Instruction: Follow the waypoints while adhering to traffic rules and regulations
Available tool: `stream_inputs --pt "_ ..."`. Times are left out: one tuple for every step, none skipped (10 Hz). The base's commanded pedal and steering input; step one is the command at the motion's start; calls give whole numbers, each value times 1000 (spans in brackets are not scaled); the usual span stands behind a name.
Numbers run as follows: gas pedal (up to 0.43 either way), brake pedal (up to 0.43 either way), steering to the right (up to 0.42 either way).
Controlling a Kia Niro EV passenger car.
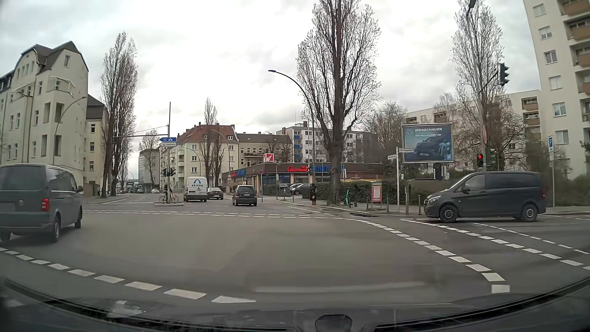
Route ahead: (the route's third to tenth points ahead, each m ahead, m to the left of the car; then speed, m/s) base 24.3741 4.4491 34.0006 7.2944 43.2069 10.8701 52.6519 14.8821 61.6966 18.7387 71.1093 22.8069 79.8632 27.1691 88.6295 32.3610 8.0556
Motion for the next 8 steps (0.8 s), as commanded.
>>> stream_inputs --pt "98 12 -15" --pt "138 12 -28" --pt "138 12 -41" --pt "150 12 -47" --pt "150 12 -48" --pt "150 12 -47" --pt "150 12 -48" --pt "138 12 -56"
